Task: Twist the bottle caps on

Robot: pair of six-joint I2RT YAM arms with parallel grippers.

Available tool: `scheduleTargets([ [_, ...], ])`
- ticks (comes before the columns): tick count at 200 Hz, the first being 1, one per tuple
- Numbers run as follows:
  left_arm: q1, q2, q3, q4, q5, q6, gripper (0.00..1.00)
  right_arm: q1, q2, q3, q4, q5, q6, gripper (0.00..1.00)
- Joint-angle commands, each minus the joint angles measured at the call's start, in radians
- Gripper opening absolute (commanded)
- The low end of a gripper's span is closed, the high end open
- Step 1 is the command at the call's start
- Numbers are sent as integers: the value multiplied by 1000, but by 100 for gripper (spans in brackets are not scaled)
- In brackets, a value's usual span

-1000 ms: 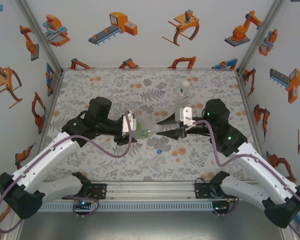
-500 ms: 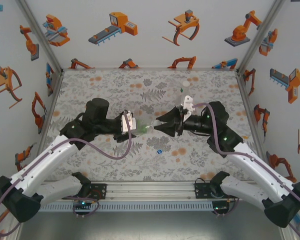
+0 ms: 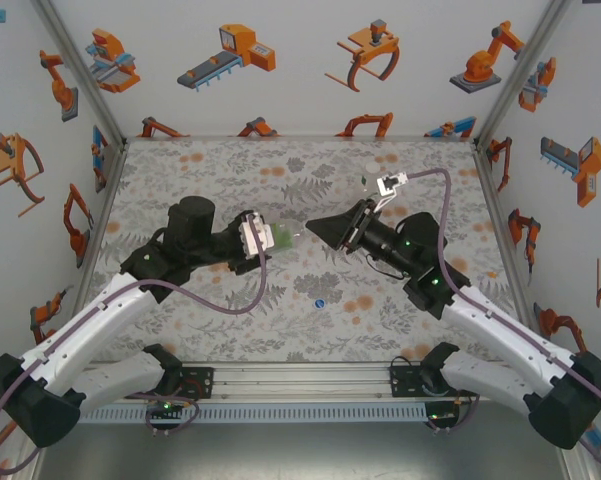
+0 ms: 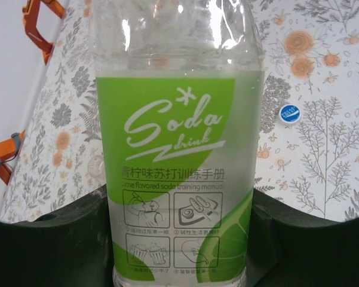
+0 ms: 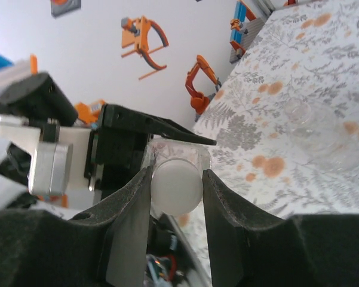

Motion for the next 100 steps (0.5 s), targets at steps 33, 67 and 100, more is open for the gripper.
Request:
scheduleTargets([
  [33, -7, -21, -4, 79, 4, -5, 0, 10, 60, -18, 82, 130, 390, 1],
  [67, -9, -15, -4, 80, 2, -7, 0, 12, 51, -5, 83, 110, 368, 17],
  [100, -9, -17, -4, 81, 15, -7, 0, 12, 37, 36, 54, 55, 275, 42],
])
